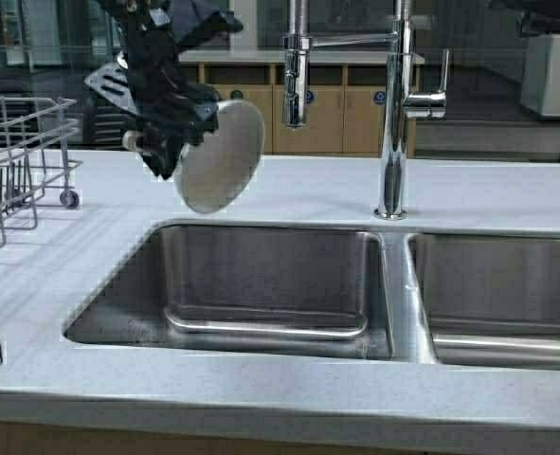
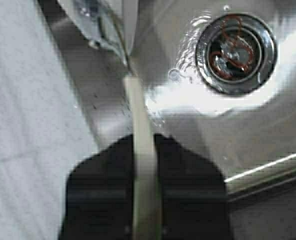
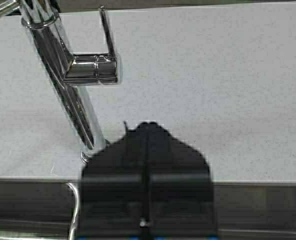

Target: Wash the pan

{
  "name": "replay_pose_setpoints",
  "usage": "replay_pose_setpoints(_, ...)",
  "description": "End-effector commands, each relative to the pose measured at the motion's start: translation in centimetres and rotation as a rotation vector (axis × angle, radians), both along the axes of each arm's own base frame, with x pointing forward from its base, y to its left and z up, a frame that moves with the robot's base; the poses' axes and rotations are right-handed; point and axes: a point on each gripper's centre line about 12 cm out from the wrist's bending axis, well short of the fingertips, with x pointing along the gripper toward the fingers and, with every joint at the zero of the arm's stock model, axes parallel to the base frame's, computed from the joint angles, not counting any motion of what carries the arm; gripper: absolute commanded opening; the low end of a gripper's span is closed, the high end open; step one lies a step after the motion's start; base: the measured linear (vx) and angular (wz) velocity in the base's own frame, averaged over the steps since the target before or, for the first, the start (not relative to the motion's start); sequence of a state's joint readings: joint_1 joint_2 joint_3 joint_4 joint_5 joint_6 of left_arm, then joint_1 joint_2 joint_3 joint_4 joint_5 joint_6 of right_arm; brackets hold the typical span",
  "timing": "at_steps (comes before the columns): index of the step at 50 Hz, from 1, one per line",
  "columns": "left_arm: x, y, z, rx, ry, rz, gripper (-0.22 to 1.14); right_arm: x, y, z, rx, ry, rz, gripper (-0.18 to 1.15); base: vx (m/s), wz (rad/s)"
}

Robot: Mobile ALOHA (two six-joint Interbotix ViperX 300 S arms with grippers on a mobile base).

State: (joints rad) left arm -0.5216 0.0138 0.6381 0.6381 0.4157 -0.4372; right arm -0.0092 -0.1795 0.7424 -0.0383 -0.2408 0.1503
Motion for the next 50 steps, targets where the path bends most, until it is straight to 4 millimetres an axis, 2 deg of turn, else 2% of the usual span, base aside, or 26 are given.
replay_pose_setpoints(1,1.5,2.9,6.5,-0.014,-0.153,0.044,0.02,0.2,-0.1,1.7,0.001,-0.054,-0.002,0.05,0.0,0.0)
replay_pose_setpoints(5,1.8,5.4,9.0,0.03,-0.209,0.054,0.02,0.2,-0.1,1.8,0.0,-0.057,-0.001,0.05,0.0,0.0)
replay_pose_setpoints(9,1.8,7.4,10.6,0.063,-0.25,0.061,0.02,0.2,-0.1,1.8,0.002,-0.057,-0.002,0.05,0.0,0.0)
replay_pose_setpoints(14,1.7,11.1,13.1,0.111,-0.319,0.097,0.02,0.2,-0.1,1.8,0.002,-0.058,-0.002,0.05,0.0,0.0)
replay_pose_setpoints(20,1.0,15.0,15.0,0.158,-0.363,0.162,0.03,0.3,-0.1,1.8,0.002,-0.057,-0.002,0.05,0.0,0.0)
replay_pose_setpoints(26,0.0,18.1,15.8,0.206,-0.379,0.221,0.03,0.4,-0.1,1.3,0.003,-0.046,-0.002,0.05,0.0,0.0)
replay_pose_setpoints(31,-0.7,19.9,15.9,0.231,-0.376,0.258,0.03,0.5,-0.1,1.0,0.001,-0.037,-0.002,0.05,0.0,0.0)
replay_pose_setpoints(38,-1.0,21.9,14.9,0.257,-0.349,0.292,0.03,0.8,-0.1,0.8,0.0,-0.031,-0.001,0.05,0.0,0.0)
replay_pose_setpoints(50,-0.3,24.7,10.3,0.244,-0.251,0.338,0.03,0.9,-0.1,0.7,-0.002,-0.029,-0.001,0.05,0.0,0.0)
